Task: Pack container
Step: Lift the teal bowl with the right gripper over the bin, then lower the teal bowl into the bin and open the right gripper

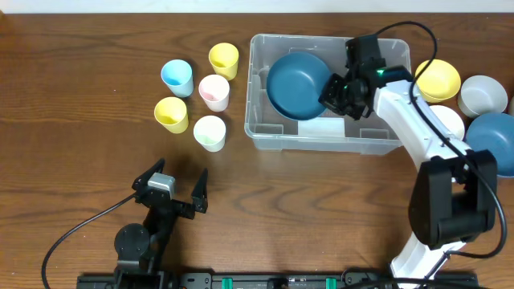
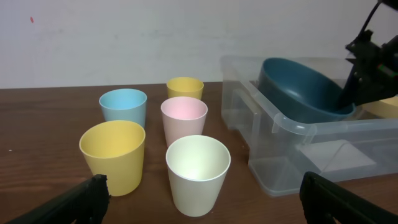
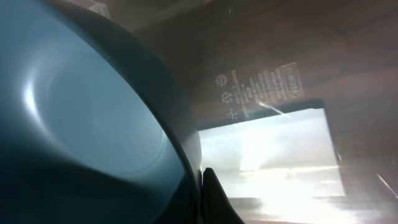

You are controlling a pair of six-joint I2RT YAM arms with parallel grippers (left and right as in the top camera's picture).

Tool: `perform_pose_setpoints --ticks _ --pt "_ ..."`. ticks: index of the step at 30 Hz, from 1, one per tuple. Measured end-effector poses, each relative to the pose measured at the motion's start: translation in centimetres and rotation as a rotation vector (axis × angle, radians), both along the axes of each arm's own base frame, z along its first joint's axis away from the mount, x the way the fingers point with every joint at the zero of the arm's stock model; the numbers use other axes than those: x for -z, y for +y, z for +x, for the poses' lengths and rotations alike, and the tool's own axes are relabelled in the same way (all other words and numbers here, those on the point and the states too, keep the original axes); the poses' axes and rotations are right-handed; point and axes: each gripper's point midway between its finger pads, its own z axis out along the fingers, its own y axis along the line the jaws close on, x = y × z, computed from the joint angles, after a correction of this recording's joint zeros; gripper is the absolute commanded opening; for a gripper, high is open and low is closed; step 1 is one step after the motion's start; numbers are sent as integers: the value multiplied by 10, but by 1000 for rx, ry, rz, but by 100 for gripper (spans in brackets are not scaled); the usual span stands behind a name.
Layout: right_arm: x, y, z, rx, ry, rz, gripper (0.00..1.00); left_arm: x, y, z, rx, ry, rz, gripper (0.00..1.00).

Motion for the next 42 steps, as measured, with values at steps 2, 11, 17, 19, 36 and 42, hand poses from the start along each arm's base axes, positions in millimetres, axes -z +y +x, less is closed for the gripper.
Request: perform_pose_setpoints --ticks 2,11,17,19,36,42 --pt "2 3 0 -4 2 -1 4 0 0 0 0 0 0 98" --pt "21 6 -3 -12 44 -16 8 0 0 0 0 0 0 98" --pt "34 11 -5 -13 71 -17 59 0 0 0 0 0 0 98" --pt "33 12 -4 -19 64 -17 69 0 0 0 0 0 0 98" --pt "10 28 5 -111 10 51 52 0 0 0 0 0 0 98" --pt "10 31 0 -123 27 56 56 0 0 0 0 0 0 98"
